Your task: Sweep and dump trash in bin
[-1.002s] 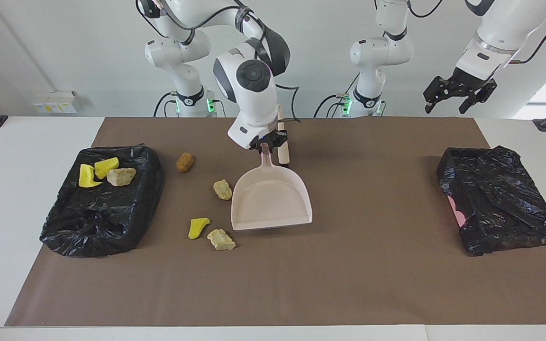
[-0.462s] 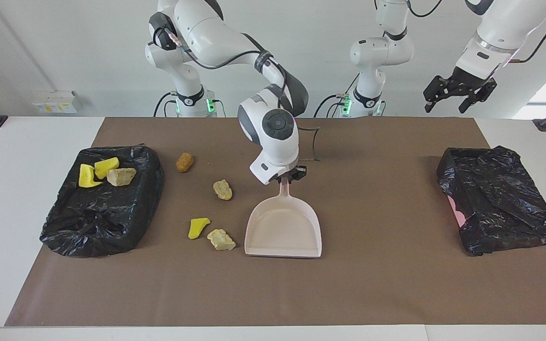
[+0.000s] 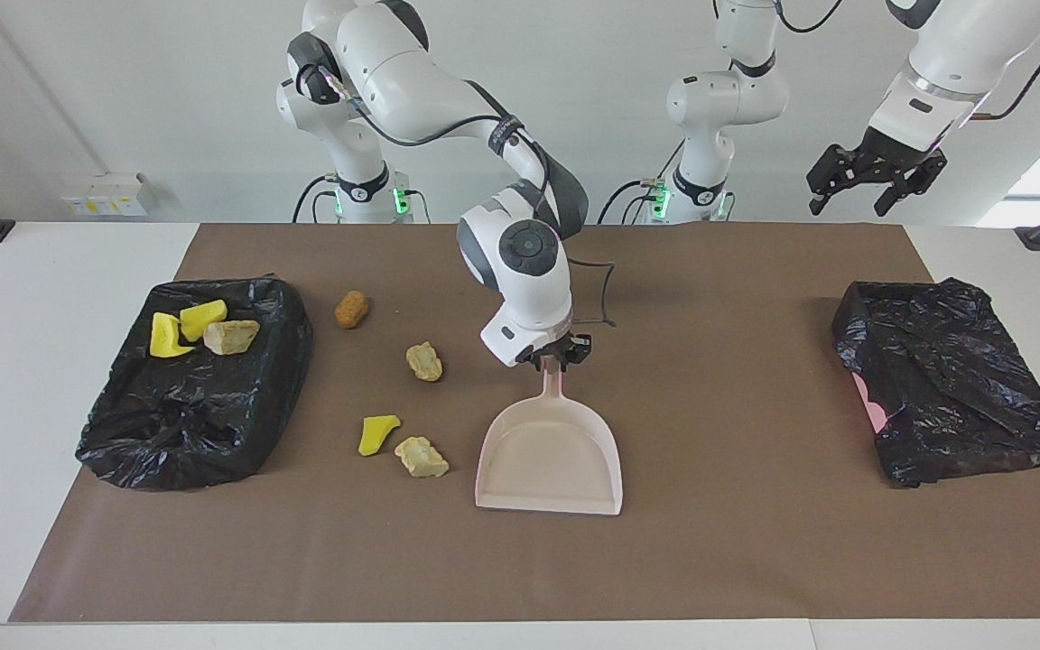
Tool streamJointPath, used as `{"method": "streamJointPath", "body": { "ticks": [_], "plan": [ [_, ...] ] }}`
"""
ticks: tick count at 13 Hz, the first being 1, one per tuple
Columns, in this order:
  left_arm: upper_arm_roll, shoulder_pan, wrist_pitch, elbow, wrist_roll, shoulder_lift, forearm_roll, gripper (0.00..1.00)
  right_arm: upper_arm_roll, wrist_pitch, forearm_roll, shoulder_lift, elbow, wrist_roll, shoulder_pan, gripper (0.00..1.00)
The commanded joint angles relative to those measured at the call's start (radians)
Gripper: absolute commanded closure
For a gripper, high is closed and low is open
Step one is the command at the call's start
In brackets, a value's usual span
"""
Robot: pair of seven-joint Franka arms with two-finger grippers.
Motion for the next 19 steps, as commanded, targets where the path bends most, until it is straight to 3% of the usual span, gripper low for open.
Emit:
{"method": "streamJointPath", "body": {
  "ticks": [1, 4, 7, 9, 11, 15, 17, 19],
  "plan": [
    [-0.006, 0.011, 0.085, -0.032, -0.004, -0.015, 0.006, 0.00, 0.004, 0.006, -0.007, -0.028, -0.021, 0.022, -0.015, 0.00],
    [-0.008, -0.006, 0.171, -0.004, -0.019, 0.026, 0.004, 0.00, 0.004, -0.111, -0.004, -0.102, -0.059, 0.027, -0.013, 0.00],
    [-0.037, -0.042, 0.263, 0.010, -0.111, 0.087, 0.003, 0.00, 0.005, -0.080, -0.002, -0.302, -0.295, 0.034, 0.005, 0.00],
    [-0.042, -0.113, 0.304, 0.069, -0.249, 0.167, 0.003, 0.00, 0.005, -0.074, 0.001, -0.406, -0.410, 0.033, 0.008, 0.00],
    [-0.043, -0.162, 0.344, 0.073, -0.291, 0.198, 0.000, 0.00, 0.005, -0.066, 0.033, -0.488, -0.505, 0.039, 0.040, 0.00],
    [-0.043, -0.294, 0.410, 0.079, -0.404, 0.311, 0.009, 0.00, 0.005, 0.110, 0.076, -0.662, -0.804, 0.106, 0.135, 0.00],
    [-0.042, -0.369, 0.461, 0.074, -0.419, 0.351, 0.016, 0.00, 0.005, 0.154, 0.076, -0.712, -0.887, 0.100, 0.180, 0.00],
    [-0.042, -0.447, 0.524, 0.079, -0.567, 0.443, 0.058, 0.00, 0.005, 0.191, 0.078, -0.715, -0.914, 0.140, 0.218, 0.00]
  ]
}}
